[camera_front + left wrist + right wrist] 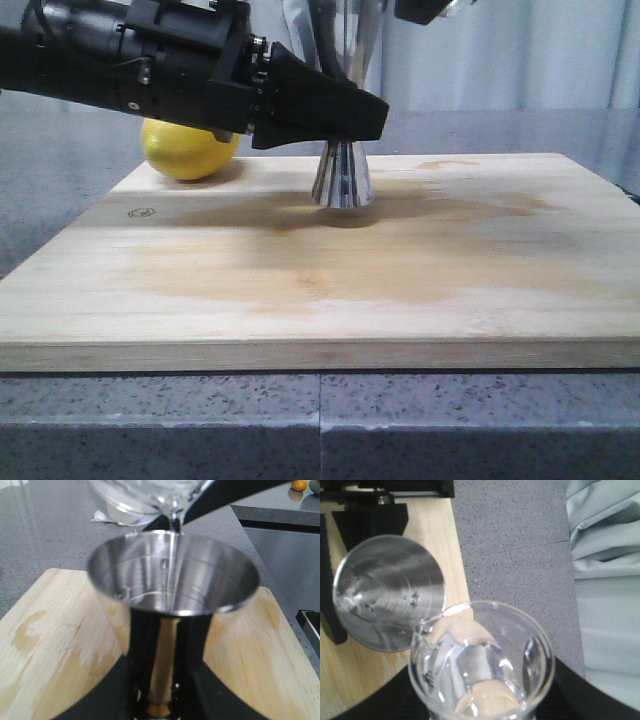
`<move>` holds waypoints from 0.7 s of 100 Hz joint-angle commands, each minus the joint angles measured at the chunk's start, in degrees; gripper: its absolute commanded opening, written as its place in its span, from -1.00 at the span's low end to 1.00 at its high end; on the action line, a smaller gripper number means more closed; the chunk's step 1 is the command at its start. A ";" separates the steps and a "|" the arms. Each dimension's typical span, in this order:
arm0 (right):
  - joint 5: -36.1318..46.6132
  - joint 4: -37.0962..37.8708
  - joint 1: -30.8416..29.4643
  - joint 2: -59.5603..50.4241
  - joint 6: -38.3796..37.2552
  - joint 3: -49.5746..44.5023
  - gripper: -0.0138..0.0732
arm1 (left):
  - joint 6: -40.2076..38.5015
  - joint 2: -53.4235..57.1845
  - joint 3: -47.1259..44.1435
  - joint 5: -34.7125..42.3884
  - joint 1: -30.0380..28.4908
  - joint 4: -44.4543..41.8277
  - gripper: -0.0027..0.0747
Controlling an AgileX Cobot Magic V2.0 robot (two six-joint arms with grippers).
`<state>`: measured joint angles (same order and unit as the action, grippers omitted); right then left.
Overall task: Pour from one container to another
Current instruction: 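Tilt the beaker with the right gripper, pouring liquid into the jigger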
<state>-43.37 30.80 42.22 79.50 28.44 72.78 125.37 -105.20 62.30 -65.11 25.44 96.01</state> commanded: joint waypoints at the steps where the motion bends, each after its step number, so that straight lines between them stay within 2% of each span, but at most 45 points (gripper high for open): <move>1: 2.25 2.76 0.13 -1.36 0.85 2.07 -0.02 | -0.58 2.68 1.69 -3.95 -0.07 3.79 -0.87; 70: 2.57 6.83 1.19 -1.36 2.12 2.07 -0.02 | -0.58 2.68 1.69 -3.95 -0.07 3.79 -0.87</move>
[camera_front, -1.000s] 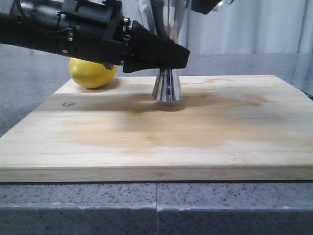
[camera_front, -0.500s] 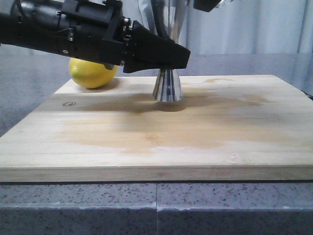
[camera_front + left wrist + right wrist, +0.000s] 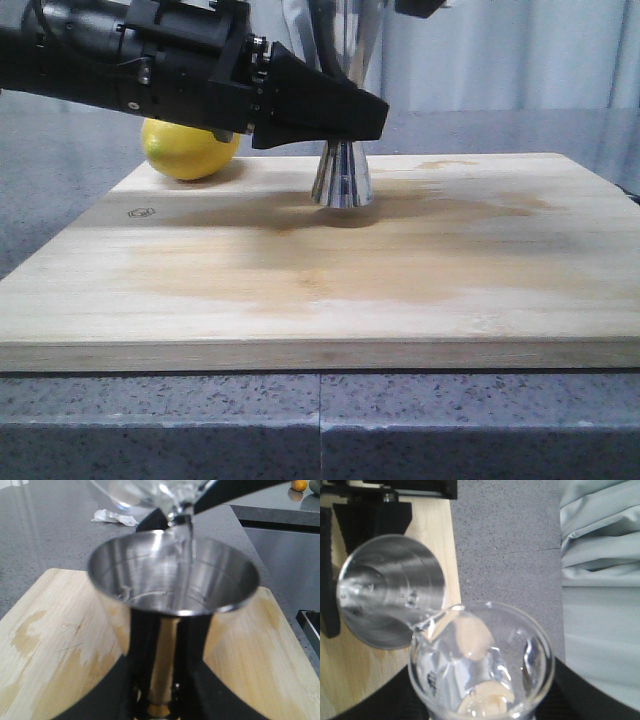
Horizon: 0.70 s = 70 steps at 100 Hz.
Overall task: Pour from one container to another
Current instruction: 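Tilt the beaker with the right gripper, pouring liquid into the jigger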
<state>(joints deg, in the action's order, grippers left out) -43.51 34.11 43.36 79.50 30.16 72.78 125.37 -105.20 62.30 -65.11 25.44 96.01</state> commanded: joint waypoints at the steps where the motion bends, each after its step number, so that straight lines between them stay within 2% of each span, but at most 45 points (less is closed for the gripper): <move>1: 2.71 3.56 0.05 -1.36 0.50 2.07 -0.02 | -0.58 2.68 1.69 -3.95 -0.07 3.79 -0.87; 70: 4.77 4.51 0.05 -1.36 3.21 2.07 -0.02 | -0.58 2.68 1.69 -3.95 -0.07 3.79 -0.87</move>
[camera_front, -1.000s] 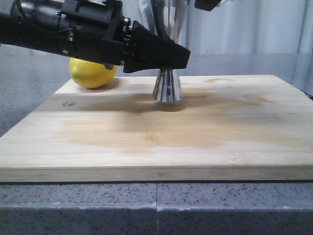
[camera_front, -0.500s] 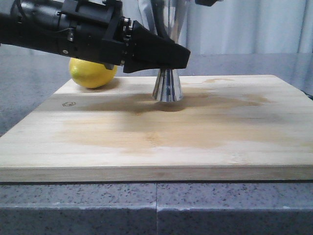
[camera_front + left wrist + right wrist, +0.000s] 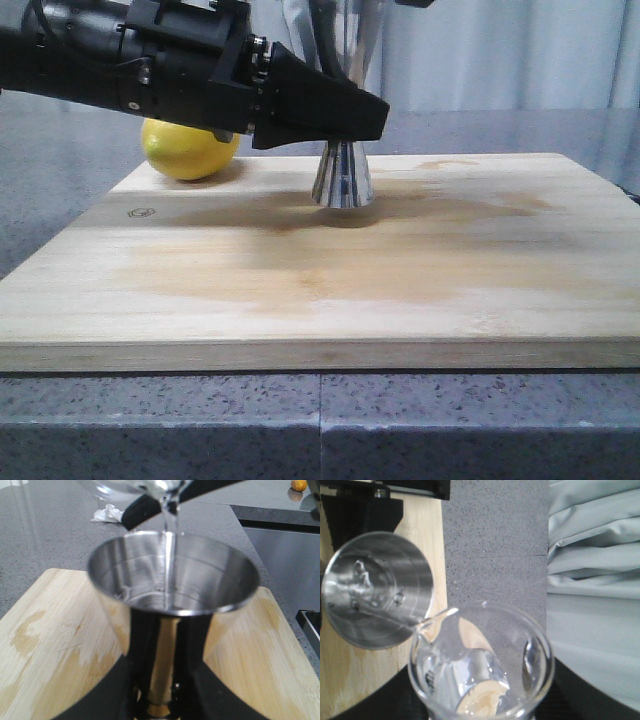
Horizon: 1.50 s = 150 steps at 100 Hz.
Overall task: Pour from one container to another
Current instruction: 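Tilt the beaker with the right gripper, pouring liquid into the jigger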
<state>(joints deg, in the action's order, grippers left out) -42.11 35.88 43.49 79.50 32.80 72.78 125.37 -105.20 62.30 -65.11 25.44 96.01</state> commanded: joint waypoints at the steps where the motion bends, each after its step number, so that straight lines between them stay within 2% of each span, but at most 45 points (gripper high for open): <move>1: 3.37 2.74 -0.08 -1.36 0.57 2.07 -0.02 | -0.58 2.68 1.69 -3.95 -0.07 3.79 -0.87; 76: 3.88 4.49 0.47 -1.21 4.25 2.07 -0.02 | -0.60 2.68 1.69 -3.95 -0.07 3.79 -0.87; 150: 3.27 8.70 1.11 0.62 4.72 2.07 -0.02 | -0.82 2.68 1.69 -4.06 -0.07 3.72 -0.87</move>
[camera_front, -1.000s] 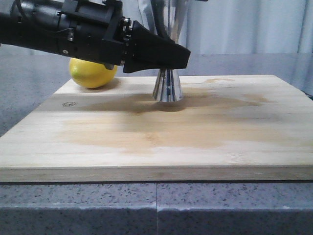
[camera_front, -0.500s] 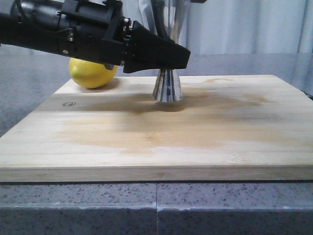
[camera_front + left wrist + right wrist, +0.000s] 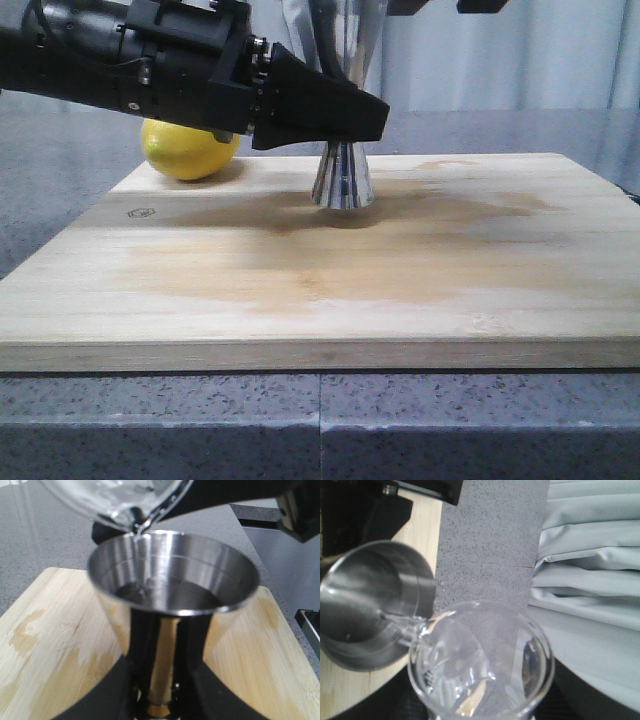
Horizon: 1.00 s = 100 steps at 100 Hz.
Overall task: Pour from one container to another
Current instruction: 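Tilt the beaker with the right gripper, pouring liquid into the jigger, then tilt the beaker upright and lower it back onto the board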
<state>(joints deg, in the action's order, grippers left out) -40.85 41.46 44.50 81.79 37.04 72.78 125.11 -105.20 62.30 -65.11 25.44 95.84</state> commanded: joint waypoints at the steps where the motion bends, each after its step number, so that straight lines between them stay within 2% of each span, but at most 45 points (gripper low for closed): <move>1: 2.01 3.12 0.09 -1.68 0.49 2.07 -0.02 | -0.56 2.68 1.69 -4.06 -0.07 3.89 -0.87; 54: 2.01 3.60 0.09 -1.68 0.49 2.07 -0.02 | -0.56 2.68 1.69 -4.06 -0.07 3.89 -0.87; 75: 1.94 1.65 0.09 -1.68 0.38 2.07 -0.02 | -0.79 2.68 1.69 -4.06 -0.07 3.89 -0.87; 86: 1.69 -1.58 -0.40 -2.49 -3.17 2.07 -0.02 | -0.99 2.68 1.69 -4.06 -0.07 3.89 -0.87; 100: 2.57 -1.93 -1.84 -4.29 -9.38 2.07 -0.02 | -0.99 2.68 1.69 -4.15 -0.07 3.89 -0.87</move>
<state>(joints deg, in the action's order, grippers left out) -41.04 38.01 43.66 80.98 31.16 72.78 124.84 -105.20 62.30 -65.11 25.44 95.73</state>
